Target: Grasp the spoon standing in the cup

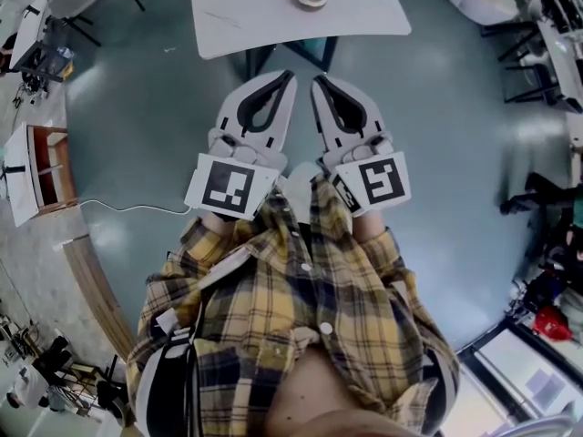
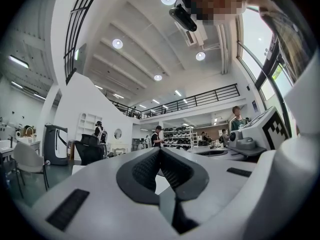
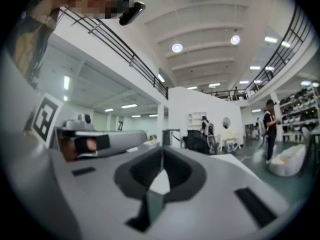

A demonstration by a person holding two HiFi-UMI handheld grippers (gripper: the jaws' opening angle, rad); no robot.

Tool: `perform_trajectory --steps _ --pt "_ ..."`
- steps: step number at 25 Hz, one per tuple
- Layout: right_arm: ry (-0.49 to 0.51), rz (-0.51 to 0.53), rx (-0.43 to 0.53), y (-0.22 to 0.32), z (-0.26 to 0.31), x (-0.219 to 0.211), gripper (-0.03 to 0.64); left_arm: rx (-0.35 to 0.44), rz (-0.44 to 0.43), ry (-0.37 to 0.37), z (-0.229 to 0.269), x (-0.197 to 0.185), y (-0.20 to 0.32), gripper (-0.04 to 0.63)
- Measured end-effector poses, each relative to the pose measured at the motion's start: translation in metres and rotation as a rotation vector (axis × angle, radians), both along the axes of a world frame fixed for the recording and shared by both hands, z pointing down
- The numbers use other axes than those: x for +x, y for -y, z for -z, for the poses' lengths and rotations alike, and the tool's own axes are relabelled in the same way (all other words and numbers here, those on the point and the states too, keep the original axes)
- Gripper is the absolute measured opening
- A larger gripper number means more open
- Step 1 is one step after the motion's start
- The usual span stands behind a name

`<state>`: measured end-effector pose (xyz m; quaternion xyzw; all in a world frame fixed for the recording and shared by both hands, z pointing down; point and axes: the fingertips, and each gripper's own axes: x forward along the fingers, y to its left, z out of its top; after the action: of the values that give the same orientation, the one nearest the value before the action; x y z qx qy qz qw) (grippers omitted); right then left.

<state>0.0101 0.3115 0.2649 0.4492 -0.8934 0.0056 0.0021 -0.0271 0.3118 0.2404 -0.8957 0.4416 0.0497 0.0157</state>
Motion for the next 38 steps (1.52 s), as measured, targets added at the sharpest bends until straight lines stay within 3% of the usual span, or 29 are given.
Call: perform_trajectory --steps 11,19,38 --pt "0.014 -0.012 -0.035 0.012 -0.010 -0.009 0.035 -0.020 -0.005 0.012 -0.009 -0.014 0.007 0.015" --pt "0.034 0.008 -0.054 0.052 -0.020 -0.002 0.035 -0.022 0.009 0.022 -0.014 -0.007 0.045 0.015" --pt "0.047 0.123 -0.118 0.238 -0.022 0.060 0.035 -0.096 0.106 0.044 -0.023 0.060 0.234 0.015"
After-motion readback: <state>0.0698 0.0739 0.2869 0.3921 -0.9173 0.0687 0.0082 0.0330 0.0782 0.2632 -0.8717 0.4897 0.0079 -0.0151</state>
